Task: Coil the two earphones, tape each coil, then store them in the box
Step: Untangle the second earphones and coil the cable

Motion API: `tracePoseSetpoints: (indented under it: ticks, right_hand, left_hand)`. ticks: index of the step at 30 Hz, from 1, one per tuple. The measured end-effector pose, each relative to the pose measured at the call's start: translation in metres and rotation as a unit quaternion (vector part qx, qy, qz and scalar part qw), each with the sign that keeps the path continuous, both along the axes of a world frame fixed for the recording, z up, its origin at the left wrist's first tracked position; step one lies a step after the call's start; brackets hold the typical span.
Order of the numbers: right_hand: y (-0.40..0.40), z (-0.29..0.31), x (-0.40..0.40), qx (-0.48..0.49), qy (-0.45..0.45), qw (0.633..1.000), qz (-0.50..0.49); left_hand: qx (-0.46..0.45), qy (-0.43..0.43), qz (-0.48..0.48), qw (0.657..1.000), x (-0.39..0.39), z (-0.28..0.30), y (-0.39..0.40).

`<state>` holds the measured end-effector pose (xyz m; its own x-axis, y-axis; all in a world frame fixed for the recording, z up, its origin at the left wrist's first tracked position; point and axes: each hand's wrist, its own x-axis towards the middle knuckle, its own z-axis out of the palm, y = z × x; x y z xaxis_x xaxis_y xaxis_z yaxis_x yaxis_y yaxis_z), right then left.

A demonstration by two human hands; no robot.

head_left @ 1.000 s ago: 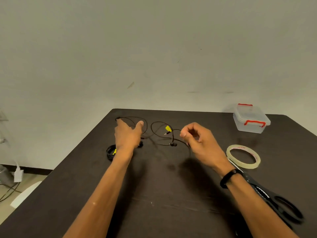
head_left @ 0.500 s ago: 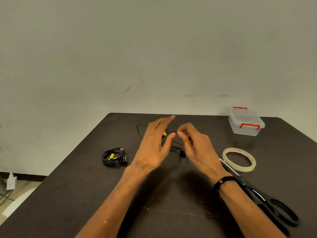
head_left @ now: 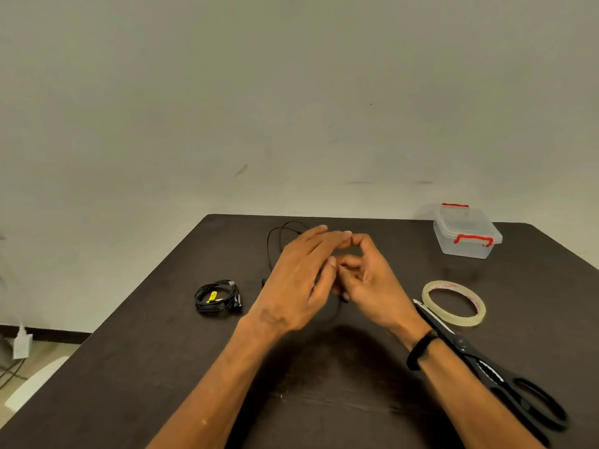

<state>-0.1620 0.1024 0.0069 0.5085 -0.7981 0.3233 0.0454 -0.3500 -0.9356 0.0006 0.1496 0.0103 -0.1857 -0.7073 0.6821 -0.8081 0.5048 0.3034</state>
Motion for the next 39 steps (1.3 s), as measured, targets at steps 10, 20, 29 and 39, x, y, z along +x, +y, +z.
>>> tracePoseSetpoints:
  ticks: [10,20,29,39]
  right_hand:
    - [-0.006,-0.006,-0.002,-0.129,0.104,0.984,-0.063]
    - [-0.011,-0.011,-0.006,-0.207,0.176,0.942,-0.198]
    - [-0.016,-0.015,-0.007,-0.236,0.171,0.923,-0.251]
    - [-0.023,-0.016,-0.022,-0.192,0.234,0.864,-0.402]
  left_hand:
    - [0.056,0.055,0.083,0.993,0.011,0.001,-0.003]
    - [0.078,0.265,0.044,0.96,0.015,0.013,0.0]
    - [0.08,0.274,0.041,0.957,0.017,0.013,0.0]
    - [0.069,0.217,0.093,0.969,0.02,0.012,0.0]
